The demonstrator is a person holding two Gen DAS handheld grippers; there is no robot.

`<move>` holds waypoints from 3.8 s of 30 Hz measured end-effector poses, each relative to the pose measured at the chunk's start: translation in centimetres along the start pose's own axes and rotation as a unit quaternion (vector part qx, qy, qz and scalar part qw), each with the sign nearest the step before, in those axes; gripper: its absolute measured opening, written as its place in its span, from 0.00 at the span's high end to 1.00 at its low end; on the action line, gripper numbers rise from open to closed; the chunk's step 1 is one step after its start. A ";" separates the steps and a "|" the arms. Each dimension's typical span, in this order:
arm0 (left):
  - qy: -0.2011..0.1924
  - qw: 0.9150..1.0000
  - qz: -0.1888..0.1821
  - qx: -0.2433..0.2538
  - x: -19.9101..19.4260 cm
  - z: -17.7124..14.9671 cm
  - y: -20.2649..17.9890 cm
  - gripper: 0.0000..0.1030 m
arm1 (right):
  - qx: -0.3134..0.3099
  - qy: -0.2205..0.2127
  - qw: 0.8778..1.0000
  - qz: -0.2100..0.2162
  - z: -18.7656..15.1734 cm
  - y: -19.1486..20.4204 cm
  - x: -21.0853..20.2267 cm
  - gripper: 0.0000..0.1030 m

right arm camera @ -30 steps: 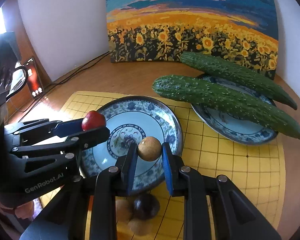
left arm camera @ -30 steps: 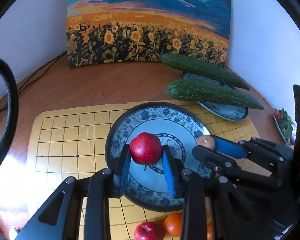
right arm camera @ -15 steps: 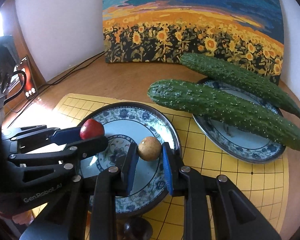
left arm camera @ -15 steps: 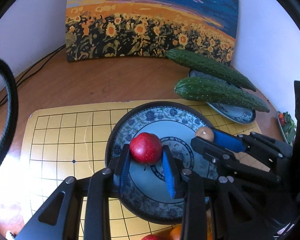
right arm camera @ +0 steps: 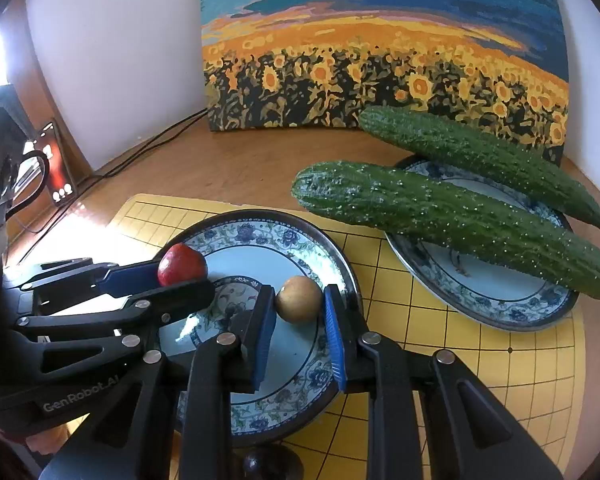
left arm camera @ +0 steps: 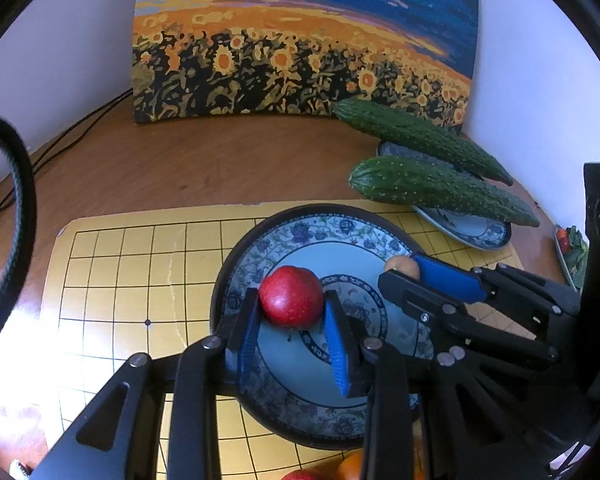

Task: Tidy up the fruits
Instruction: 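Carry the red apple and brown fruit onto the blue-and-white plate with both tools, then open both tools to release the fruits on the plate and withdraw, then move both tools back toward the remaining fruits on the board, then grasp the second red apple with the left tool while the right tool grasps another brown fruit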

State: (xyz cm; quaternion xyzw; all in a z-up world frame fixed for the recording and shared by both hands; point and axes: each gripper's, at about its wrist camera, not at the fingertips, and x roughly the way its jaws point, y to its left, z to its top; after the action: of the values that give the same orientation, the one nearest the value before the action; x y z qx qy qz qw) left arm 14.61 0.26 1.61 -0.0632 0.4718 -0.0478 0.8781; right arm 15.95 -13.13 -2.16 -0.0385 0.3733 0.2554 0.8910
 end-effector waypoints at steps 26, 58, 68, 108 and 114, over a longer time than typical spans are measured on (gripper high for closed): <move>-0.020 1.000 0.020 0.011 -4.8 -0.9 -0.9 0.50 | 0.005 -0.010 1.000 -0.004 -2.2 0.6 -4.5 0.50; -0.004 1.000 0.014 -0.008 -7.9 -8.0 0.2 0.49 | -0.006 -0.007 0.999 -0.042 -8.6 1.7 -8.7 0.50; 0.002 1.000 0.015 0.010 -7.2 -9.4 -0.8 0.50 | -0.006 0.005 0.999 -0.041 -9.7 1.7 -8.2 0.50; -0.027 0.999 0.008 0.024 -6.0 -10.6 -0.8 0.66 | -0.030 0.004 0.999 -0.027 -10.0 2.6 -6.5 0.69; -0.026 0.999 -0.004 0.024 -6.0 -10.6 -0.8 0.70 | -0.036 0.002 0.999 -0.023 -10.0 2.8 -6.6 0.76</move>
State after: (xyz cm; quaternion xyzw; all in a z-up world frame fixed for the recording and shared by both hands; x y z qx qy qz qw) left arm 2.39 -0.41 0.89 -0.0451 0.4471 -0.0610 0.8912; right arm 4.25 -16.08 -4.52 -0.0793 0.3645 0.2483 0.8940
